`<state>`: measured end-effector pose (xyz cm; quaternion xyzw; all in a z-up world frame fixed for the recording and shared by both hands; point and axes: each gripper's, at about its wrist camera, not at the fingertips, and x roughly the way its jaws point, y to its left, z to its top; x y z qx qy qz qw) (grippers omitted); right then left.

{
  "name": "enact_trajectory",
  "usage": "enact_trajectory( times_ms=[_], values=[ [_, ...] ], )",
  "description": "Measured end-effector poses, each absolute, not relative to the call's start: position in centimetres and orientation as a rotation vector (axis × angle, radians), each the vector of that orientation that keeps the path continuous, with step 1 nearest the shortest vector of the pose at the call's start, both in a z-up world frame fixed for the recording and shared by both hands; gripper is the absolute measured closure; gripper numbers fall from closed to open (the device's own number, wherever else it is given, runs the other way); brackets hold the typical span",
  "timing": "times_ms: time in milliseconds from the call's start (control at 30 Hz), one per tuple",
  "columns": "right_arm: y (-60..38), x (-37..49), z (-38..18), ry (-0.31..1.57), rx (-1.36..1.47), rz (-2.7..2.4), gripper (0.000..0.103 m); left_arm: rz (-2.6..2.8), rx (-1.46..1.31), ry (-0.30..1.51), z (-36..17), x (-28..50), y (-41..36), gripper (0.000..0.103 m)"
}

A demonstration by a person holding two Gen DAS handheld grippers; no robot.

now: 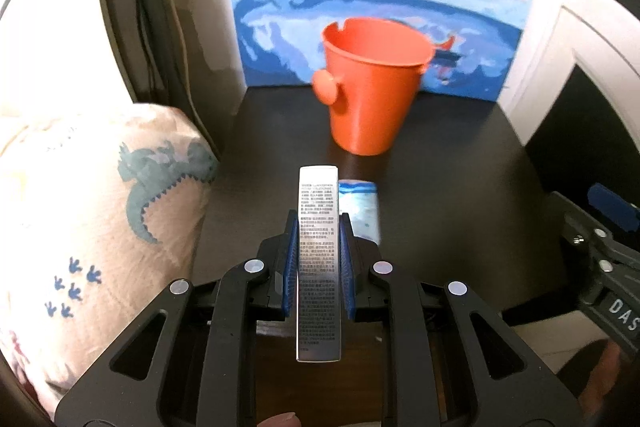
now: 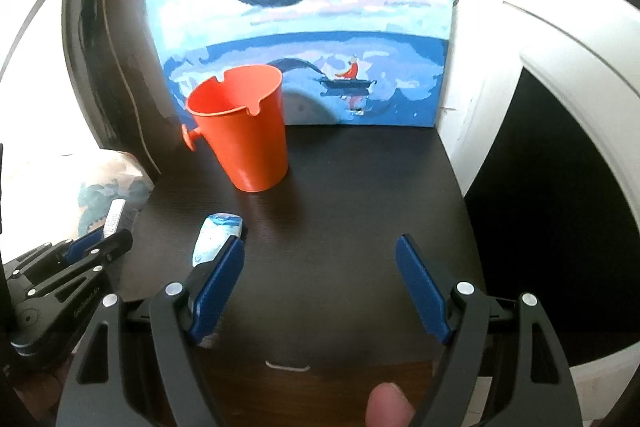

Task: Collect trash
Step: 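Lift the white tube box with the left gripper over the orange bucket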

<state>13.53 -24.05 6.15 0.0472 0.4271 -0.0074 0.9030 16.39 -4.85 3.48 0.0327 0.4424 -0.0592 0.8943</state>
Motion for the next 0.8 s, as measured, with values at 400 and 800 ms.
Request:
enact_trajectory(
  times_ms=[400, 800],
  values=[
    [-24.1, 11.7, 7.7, 0.85, 0.097, -0.014, 0.025, -0.118, 0.056, 0.869, 5.5, 14.8, -5.4, 0.083],
    [-24.3, 13.7, 10.3, 0.788, 0.103, -0.002, 0.025, -0.138, 0.026, 0.811, 8.4, 17.5, -6.1, 0.083]
  ],
)
